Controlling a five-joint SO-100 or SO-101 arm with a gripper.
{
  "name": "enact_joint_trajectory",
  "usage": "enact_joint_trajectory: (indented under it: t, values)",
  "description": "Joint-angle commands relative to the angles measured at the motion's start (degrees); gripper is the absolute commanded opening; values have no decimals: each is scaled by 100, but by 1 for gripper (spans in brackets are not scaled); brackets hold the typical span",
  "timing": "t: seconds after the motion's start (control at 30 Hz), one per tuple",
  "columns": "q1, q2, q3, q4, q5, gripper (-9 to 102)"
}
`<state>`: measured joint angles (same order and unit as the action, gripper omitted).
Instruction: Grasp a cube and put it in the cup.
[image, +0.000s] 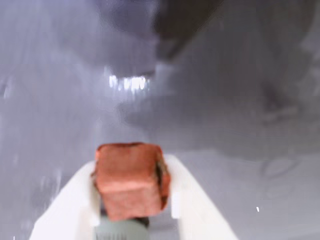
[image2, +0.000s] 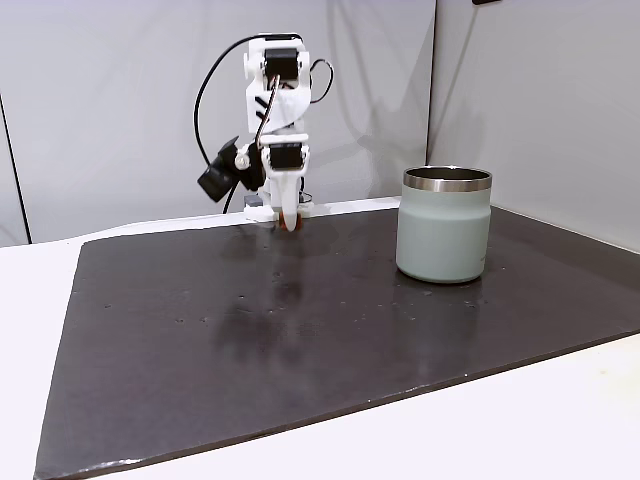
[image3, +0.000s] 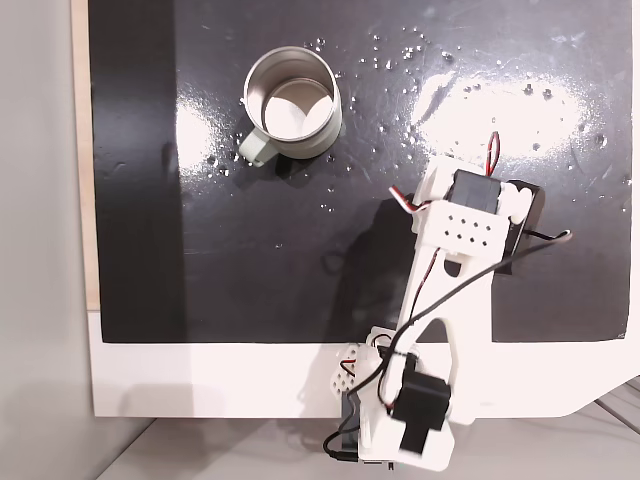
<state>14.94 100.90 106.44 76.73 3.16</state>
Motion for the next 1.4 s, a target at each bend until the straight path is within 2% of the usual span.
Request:
enact_joint_trajectory:
  t: [0.0, 0.33, 0.57, 0.77, 1.37]
  values:
    - [-193, 932, -299, 246, 70, 9]
    - [-589, 2522, -940, 773, 44, 8]
    - [-721, 2786, -1441, 976, 44, 8]
    - [-923, 2435, -1784, 932, 132, 8]
    - [-2408, 272, -4148, 1169, 861, 7]
